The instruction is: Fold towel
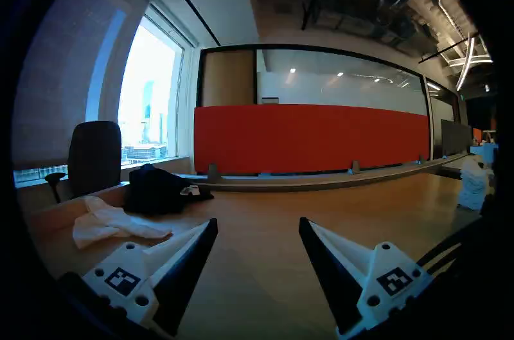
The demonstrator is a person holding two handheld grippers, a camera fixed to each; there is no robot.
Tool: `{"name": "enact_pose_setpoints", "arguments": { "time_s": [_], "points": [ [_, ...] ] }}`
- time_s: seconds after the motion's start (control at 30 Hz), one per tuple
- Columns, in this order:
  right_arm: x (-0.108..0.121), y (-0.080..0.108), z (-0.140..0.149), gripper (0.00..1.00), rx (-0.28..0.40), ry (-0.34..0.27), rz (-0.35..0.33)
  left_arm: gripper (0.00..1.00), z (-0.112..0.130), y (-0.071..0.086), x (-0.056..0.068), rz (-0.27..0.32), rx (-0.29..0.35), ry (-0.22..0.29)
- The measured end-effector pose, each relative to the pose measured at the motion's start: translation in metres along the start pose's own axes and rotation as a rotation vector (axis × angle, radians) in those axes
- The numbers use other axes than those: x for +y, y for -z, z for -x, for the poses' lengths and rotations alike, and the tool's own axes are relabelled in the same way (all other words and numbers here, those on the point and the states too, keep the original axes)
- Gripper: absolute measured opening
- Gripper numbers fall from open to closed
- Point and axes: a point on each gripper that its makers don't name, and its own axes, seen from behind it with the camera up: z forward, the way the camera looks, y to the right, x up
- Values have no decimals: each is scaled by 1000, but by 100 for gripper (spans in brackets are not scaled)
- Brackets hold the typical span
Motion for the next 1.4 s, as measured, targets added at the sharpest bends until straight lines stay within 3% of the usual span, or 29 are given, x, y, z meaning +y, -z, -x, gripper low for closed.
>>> {"name": "enact_pose_setpoints", "arguments": {
  "time_s": [0.3,0.6,1.4],
  "points": [
    [12,-1,23,86,-11,-29,10,94,0,0,0,0,1,0],
    [8,-3,38,86,-19,-52,1,94,0,0,0,0,1,0],
    [2,-2,50,86,-28,-5,-14,94,0,0,1,0,0,0]
  ]
}}
